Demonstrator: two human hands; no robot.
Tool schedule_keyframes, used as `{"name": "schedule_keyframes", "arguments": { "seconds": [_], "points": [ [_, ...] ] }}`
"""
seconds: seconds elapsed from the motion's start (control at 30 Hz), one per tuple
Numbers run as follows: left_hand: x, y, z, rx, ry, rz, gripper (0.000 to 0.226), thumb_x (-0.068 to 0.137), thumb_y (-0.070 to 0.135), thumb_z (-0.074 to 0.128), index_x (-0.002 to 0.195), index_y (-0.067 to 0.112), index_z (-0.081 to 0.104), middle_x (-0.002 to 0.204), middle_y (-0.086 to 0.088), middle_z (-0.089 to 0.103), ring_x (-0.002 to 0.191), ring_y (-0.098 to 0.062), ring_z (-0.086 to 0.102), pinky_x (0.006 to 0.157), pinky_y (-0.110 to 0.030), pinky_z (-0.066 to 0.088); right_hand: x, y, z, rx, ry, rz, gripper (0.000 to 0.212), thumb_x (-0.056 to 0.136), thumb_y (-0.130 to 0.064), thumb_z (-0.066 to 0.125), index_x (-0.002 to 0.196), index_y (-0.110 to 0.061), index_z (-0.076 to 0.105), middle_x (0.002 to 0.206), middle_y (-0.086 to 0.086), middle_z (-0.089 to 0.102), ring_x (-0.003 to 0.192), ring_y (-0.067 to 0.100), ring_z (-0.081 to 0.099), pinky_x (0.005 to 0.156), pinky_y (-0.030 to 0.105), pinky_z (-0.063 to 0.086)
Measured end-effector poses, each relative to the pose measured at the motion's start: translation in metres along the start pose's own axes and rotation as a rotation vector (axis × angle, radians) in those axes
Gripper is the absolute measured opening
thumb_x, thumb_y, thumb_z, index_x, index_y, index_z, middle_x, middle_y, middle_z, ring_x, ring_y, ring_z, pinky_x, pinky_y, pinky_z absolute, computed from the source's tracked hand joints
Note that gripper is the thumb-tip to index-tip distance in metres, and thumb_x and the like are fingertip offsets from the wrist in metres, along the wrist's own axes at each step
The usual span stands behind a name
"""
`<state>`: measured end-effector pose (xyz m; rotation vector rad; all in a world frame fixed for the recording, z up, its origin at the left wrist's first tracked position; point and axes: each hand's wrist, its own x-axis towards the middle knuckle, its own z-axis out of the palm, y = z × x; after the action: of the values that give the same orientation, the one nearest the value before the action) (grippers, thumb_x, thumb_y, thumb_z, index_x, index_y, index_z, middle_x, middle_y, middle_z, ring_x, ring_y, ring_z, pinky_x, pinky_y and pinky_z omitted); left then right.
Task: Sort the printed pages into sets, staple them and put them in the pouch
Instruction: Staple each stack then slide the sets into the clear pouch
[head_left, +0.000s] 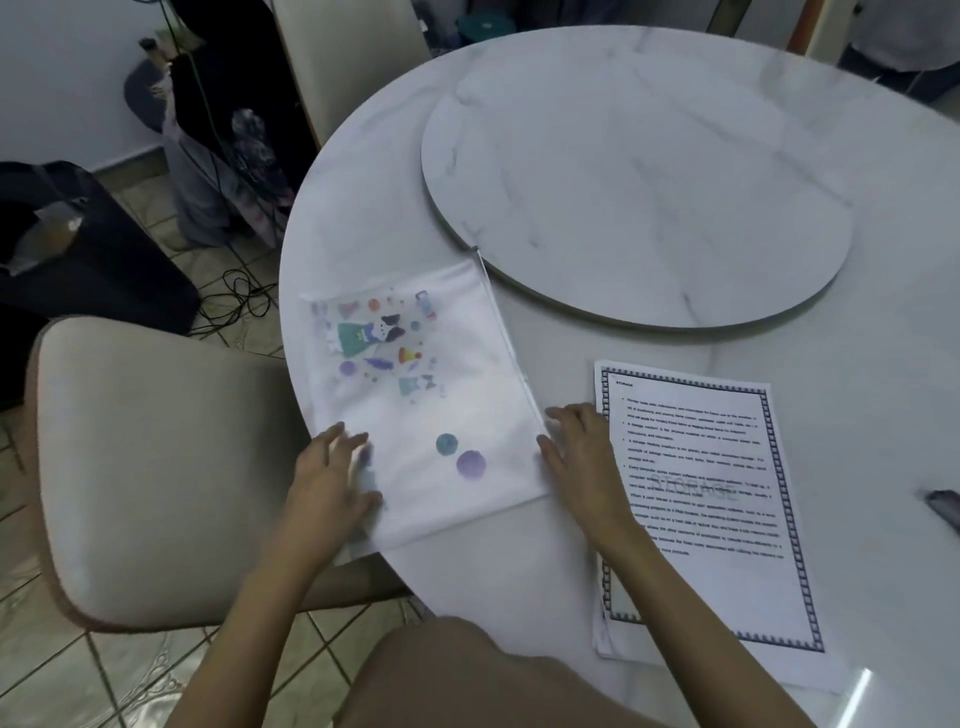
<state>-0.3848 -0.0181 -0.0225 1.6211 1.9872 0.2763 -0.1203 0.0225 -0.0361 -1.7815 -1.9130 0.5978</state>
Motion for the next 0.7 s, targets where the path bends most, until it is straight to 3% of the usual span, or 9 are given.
{"name": "schedule_keyframes", "arguments": {
  "seconds": [0.1, 0.2, 0.33, 0.7],
  "points": [
    [-0.003, 0.004, 0.002, -0.100, 0.104, -0.107, 0.070, 0.082, 0.013, 0.068, 0.141, 0.007, 0.032, 0.153, -0.014, 0.018, 0.140, -0.031, 0.017, 0.114, -0.038, 0.018, 0.016, -0.004, 0.001, -0.098, -0.074, 0.107, 0.035, 0.090, -0.018, 0.057, 0.120, 0.000, 0.053, 0.118, 0.017, 0.046, 0.111, 0.030, 0.042, 0.094, 0.029, 0.031],
    [-0.001, 0.001, 0.007, -0.128, 0.078, -0.165, 0.070, 0.084, 0.014, 0.065, 0.142, 0.003, 0.029, 0.153, -0.016, 0.017, 0.141, -0.031, 0.016, 0.115, -0.037, 0.016, 0.024, -0.010, 0.003, -0.055, -0.141, 0.141, 0.035, 0.090, -0.019, 0.055, 0.120, -0.001, 0.053, 0.118, 0.017, 0.044, 0.113, 0.030, 0.040, 0.094, 0.028, 0.030],
    [-0.004, 0.001, 0.012, -0.132, 0.073, -0.153, 0.068, 0.085, 0.015, 0.064, 0.142, 0.002, 0.028, 0.153, -0.016, 0.018, 0.140, -0.032, 0.019, 0.115, -0.037, 0.018, 0.024, -0.015, 0.005, 0.039, -0.130, 0.168, 0.033, 0.089, -0.013, 0.056, 0.120, -0.002, 0.056, 0.119, 0.016, 0.047, 0.115, 0.029, 0.042, 0.094, 0.023, 0.029],
    [-0.012, 0.005, 0.017, -0.090, 0.092, -0.158, 0.067, 0.088, 0.014, 0.060, 0.144, 0.001, 0.025, 0.156, -0.013, 0.011, 0.144, -0.026, 0.015, 0.116, -0.031, 0.013, 0.024, -0.017, 0.007, 0.092, -0.103, 0.287, 0.034, 0.088, -0.015, 0.056, 0.120, -0.003, 0.053, 0.118, 0.019, 0.048, 0.114, 0.032, 0.043, 0.094, 0.031, 0.033]
  ]
}}
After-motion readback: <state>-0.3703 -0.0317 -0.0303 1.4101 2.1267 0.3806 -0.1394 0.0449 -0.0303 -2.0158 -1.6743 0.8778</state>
